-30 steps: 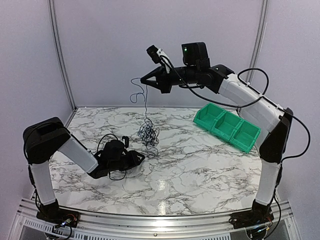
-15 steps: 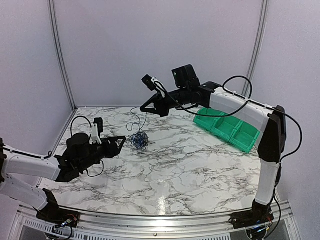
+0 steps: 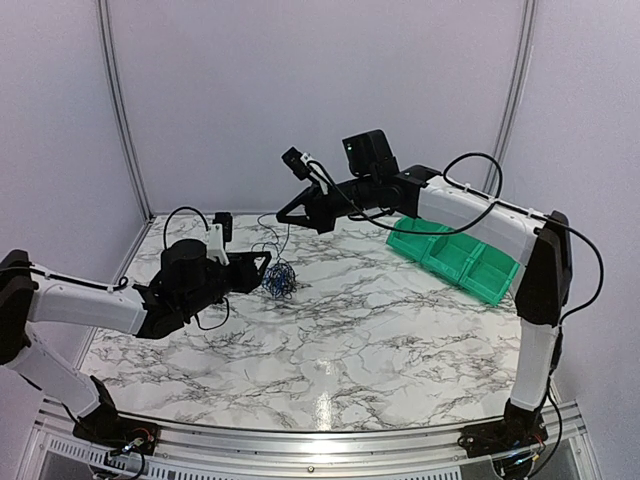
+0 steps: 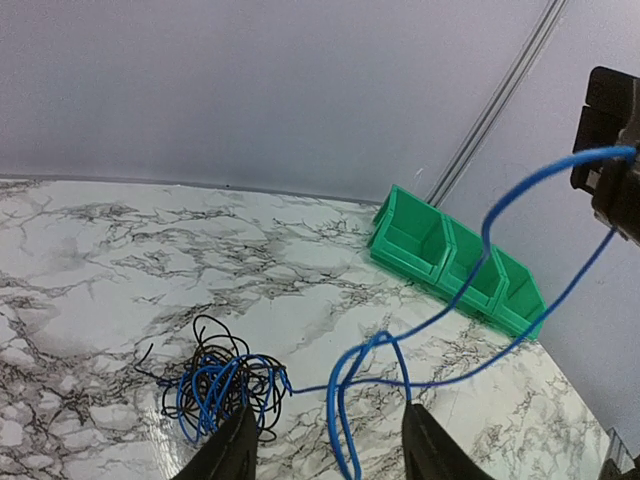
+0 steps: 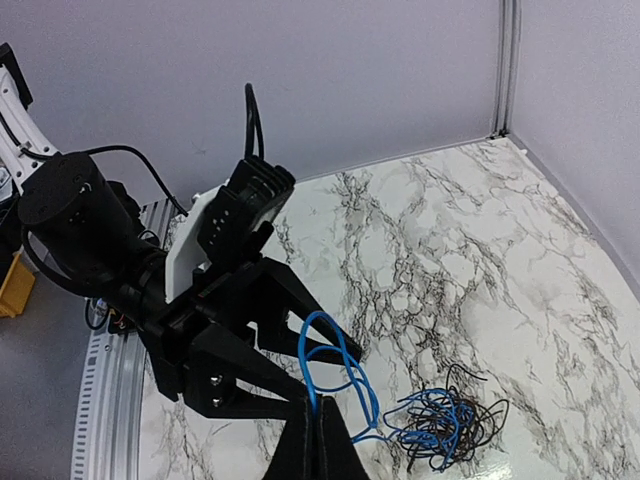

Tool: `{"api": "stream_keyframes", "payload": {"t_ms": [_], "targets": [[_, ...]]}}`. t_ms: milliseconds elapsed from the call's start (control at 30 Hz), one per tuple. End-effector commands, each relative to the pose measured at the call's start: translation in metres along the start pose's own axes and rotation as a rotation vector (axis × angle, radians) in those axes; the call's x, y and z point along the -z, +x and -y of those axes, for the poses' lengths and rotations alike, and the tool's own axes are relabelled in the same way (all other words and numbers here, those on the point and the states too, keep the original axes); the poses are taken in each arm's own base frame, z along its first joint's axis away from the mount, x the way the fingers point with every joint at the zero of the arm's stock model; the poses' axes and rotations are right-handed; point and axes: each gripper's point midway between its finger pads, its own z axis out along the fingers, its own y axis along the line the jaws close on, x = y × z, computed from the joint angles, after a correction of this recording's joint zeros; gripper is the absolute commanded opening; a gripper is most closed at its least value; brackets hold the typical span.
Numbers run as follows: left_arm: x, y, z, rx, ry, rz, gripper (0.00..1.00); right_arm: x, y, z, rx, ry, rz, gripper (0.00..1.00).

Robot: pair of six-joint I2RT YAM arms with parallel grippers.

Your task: Untangle the cables

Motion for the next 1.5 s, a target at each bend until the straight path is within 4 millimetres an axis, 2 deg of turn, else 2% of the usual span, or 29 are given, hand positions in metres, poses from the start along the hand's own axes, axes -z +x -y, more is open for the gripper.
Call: {"api": "stream_keyframes", "payload": {"t_ms": [0,33,100,433,1000,1200,1467], "targets": [[-0.017,-0.011,-0.001,0.009,-0.027,0.015,0.45,0.0,-0.008,-0.014,0.033,-0.018,0.02,0.0],[-0.018,-0.012,-0.002,0.018,-0.032,0.017,0.4,0.001,-0.009,-0.015,0.036,-0.018,0.02,0.0],[-0.018,-0.012,-0.007,0.039,-0.047,0.023,0.37,0.002,-0.01,-0.016,0.041,-0.013,0.02,0.0],[0.001,-0.022,-0.015,0.065,-0.07,0.064,0.38,0.001,-0.008,-0.016,0.038,-0.022,0.019,0.0],[0.006,-0.003,-0.024,0.079,-0.087,0.024,0.34,0.001,-0.011,-0.015,0.044,-0.015,0.022,0.0],[0.005,-0.003,-0.01,0.055,-0.018,0.004,0.44,-0.001,-0.008,-0.013,0.041,-0.013,0.017,0.0],[0.01,-0.005,-0.033,0.091,-0.126,0.046,0.3,0.002,-0.011,-0.016,0.042,-0.022,0.022,0.0]]}}
